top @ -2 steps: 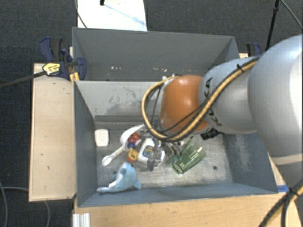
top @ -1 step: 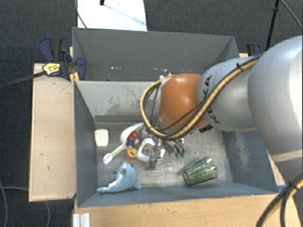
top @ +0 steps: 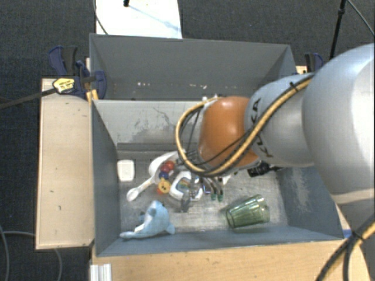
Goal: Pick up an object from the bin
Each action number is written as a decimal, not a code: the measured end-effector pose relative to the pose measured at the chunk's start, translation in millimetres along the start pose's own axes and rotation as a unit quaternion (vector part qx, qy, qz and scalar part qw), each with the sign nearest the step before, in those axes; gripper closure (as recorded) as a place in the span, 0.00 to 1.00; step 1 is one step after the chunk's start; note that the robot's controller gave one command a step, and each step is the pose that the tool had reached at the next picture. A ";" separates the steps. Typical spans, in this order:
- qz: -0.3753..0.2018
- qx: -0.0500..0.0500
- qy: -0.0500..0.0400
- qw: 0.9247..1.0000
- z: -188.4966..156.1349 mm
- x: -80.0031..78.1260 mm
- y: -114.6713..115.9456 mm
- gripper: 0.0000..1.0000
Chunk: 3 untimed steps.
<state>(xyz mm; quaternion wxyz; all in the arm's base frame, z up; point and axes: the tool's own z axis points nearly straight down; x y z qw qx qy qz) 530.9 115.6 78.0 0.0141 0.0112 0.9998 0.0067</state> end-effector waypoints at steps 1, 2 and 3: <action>-0.102 0.005 0.012 0.995 -2.2 -11.8 3.3 1.00; -0.102 0.005 0.012 0.995 -2.2 -11.8 3.3 1.00; -0.102 0.005 0.015 0.995 -7.0 -10.1 3.0 1.00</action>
Offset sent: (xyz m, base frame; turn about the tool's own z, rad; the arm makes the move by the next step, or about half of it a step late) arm 0.0000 0.0000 0.0000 0.0000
